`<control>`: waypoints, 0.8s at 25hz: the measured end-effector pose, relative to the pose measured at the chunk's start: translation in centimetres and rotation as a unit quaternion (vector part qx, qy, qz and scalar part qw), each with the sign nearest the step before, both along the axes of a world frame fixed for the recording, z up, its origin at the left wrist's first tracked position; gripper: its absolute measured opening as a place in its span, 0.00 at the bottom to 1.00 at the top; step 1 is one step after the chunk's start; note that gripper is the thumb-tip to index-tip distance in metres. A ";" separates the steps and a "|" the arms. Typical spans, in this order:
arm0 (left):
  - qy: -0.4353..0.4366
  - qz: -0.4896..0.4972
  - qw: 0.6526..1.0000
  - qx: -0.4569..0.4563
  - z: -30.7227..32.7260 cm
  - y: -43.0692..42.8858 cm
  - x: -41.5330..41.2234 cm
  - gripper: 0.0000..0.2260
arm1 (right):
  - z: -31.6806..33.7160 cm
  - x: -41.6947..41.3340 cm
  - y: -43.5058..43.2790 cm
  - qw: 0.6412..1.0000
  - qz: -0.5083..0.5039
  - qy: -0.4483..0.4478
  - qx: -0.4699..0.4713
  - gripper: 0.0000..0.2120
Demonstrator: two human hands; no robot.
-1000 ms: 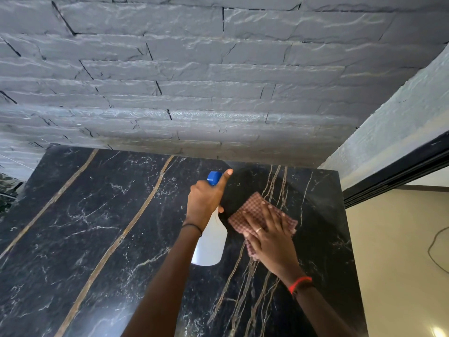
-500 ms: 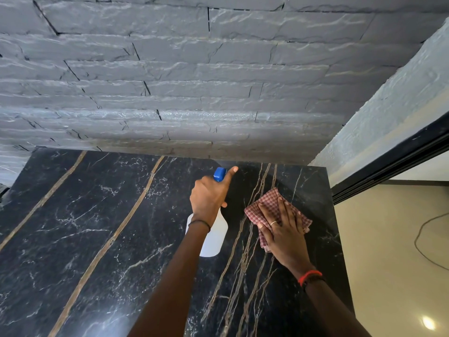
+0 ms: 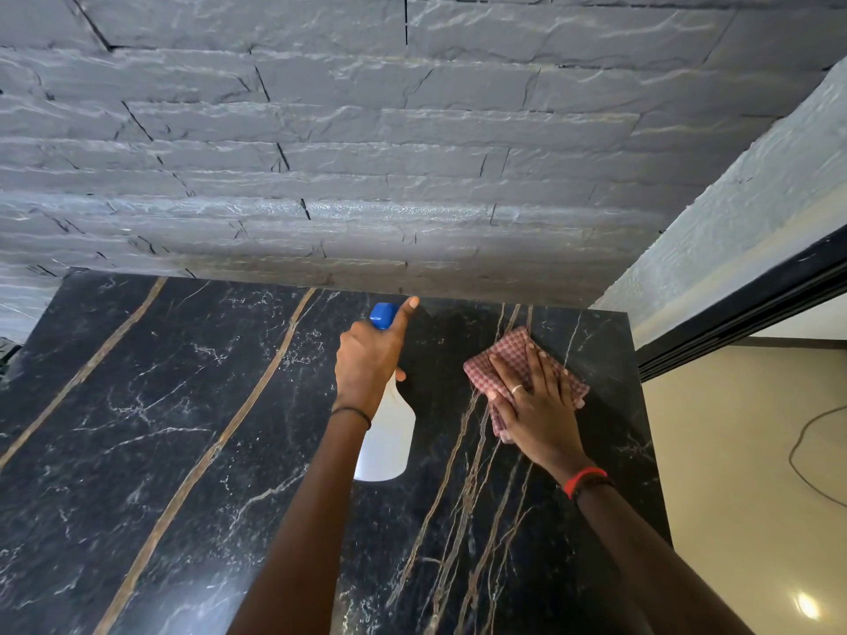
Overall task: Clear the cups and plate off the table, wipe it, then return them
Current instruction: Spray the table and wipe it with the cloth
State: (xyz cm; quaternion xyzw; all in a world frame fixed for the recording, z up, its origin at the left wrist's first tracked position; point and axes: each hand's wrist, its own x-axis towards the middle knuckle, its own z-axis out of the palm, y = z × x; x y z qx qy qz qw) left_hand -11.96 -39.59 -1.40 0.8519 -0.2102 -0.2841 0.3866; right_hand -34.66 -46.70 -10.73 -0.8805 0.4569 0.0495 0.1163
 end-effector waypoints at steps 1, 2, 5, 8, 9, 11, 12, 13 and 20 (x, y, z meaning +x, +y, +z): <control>-0.002 0.000 1.000 -0.002 0.0 0.2 0.2 0.28 | 0.1 1.3 -1.2 1.000 0.001 -0.002 -0.004 0.25; -0.006 -0.001 1.000 -0.006 0.0 0.4 0.4 0.28 | 0.2 2.9 -2.4 1.000 0.002 -0.004 -0.005 0.25; -0.008 -0.003 1.000 -0.003 -0.1 0.8 1.2 0.29 | 0.1 9.0 -4.7 1.000 0.018 -0.005 0.020 0.25; -0.001 0.003 1.000 0.003 -0.4 1.1 1.9 0.30 | -0.1 14.2 -3.8 0.997 0.072 -0.006 0.030 0.25; -0.002 0.004 1.000 0.001 -0.5 1.1 2.1 0.30 | -0.2 15.1 -3.0 0.995 0.090 -0.008 0.031 0.25; -0.012 0.003 1.000 0.003 -0.5 1.1 2.3 0.29 | -0.4 15.0 -1.1 0.991 0.126 -0.015 0.033 0.25; -0.015 0.004 1.000 0.004 -0.6 1.1 2.5 0.29 | -0.5 14.2 -0.2 0.989 0.144 -0.019 0.033 0.25; -0.014 0.003 1.000 0.001 -0.6 1.1 2.7 0.28 | -0.6 13.1 0.6 0.986 0.160 -0.021 0.029 0.26; 0.008 -0.008 1.000 -0.022 -0.9 1.5 2.6 0.22 | -0.4 6.1 -2.3 0.990 0.135 0.031 -0.015 0.27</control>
